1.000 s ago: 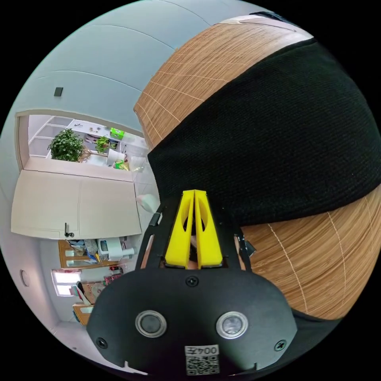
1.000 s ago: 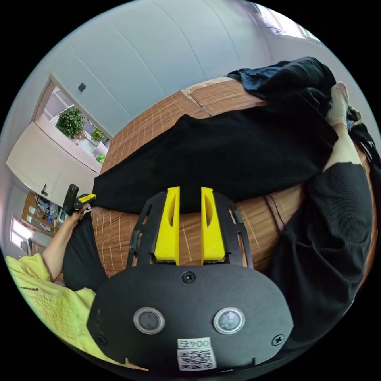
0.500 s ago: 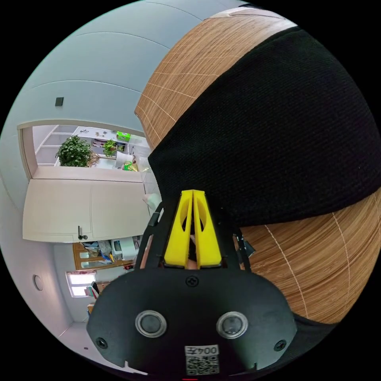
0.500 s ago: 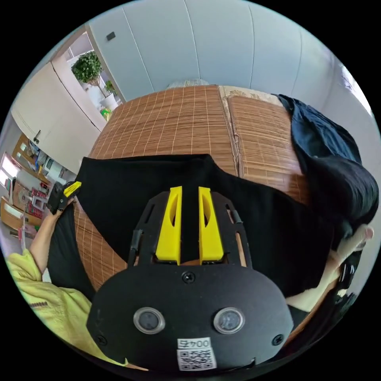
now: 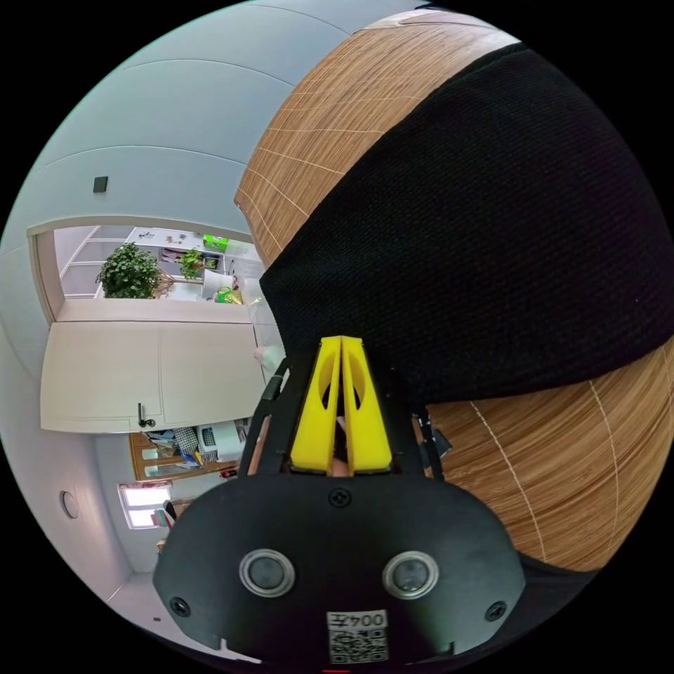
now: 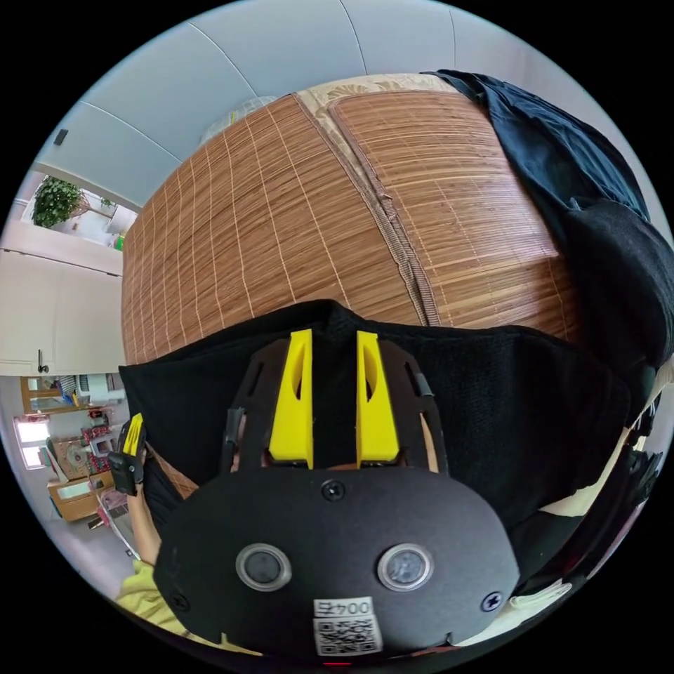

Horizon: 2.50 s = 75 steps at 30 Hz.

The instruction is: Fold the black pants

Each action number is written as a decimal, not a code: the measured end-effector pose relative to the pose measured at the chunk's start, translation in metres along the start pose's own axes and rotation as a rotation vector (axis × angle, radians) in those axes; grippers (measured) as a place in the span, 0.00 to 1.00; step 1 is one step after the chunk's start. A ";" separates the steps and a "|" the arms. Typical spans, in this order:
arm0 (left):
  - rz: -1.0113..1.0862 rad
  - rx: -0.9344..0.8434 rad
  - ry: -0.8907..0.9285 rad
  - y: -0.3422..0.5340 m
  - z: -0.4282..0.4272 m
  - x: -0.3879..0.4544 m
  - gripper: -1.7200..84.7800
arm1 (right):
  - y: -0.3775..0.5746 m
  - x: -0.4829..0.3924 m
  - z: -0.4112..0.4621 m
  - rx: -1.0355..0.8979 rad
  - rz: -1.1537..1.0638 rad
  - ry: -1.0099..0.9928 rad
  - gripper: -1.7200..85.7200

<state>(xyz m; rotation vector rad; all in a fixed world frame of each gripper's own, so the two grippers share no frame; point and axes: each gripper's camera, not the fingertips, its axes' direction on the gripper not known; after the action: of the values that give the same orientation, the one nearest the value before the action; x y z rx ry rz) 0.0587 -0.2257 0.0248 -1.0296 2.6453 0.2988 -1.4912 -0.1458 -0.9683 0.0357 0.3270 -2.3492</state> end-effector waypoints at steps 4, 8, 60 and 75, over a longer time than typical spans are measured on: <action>-0.020 0.000 0.026 0.003 0.004 -0.005 0.02 | 0.018 0.002 0.012 0.058 -0.028 0.019 0.04; -0.160 -0.009 0.190 0.012 0.013 -0.032 0.02 | 0.047 0.001 -0.017 0.213 -0.014 -0.039 0.03; 0.740 0.488 -0.280 0.091 -0.140 0.246 0.14 | 0.485 -0.459 -0.033 0.138 -1.046 0.953 0.17; 0.772 0.367 -0.377 0.037 -0.122 0.273 0.06 | 0.485 -0.497 -0.027 0.095 -1.079 1.051 0.07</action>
<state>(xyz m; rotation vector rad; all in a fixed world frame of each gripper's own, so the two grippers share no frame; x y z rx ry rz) -0.1817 -0.4051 0.0510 0.1748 2.4823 0.1275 -0.8007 -0.1309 -1.0424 1.4985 0.8922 -3.1743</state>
